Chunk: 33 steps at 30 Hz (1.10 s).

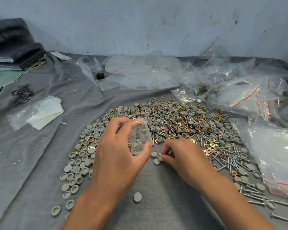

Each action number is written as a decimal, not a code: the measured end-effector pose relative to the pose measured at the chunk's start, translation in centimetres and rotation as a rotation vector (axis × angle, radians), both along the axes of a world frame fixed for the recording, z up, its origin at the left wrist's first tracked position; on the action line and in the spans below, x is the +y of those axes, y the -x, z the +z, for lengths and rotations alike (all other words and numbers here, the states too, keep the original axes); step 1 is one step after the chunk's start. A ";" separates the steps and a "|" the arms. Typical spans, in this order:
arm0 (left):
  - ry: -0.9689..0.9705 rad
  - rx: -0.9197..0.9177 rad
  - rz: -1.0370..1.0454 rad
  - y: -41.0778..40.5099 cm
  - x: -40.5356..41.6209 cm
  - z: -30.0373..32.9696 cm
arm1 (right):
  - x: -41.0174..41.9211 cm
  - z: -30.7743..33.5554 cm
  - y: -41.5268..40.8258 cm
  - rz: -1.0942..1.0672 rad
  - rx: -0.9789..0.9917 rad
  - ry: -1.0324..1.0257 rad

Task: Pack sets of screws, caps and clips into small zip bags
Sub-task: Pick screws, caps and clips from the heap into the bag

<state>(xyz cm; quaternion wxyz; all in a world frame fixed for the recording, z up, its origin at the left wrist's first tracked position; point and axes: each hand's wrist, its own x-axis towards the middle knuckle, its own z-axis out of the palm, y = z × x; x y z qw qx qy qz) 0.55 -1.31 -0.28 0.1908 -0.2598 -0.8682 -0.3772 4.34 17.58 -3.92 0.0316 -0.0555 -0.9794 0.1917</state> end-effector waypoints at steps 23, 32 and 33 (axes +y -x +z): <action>0.129 0.076 -0.059 -0.6 0.8 -0.3 | -1.9 5.4 -1.9 0.187 0.394 0.173; 0.144 0.074 -0.070 -0.7 0.9 -0.3 | -2.9 5.9 -2.3 0.063 0.513 0.170; 0.140 0.076 -0.067 -0.7 0.9 -0.3 | -3.1 5.6 -2.2 0.065 0.497 0.194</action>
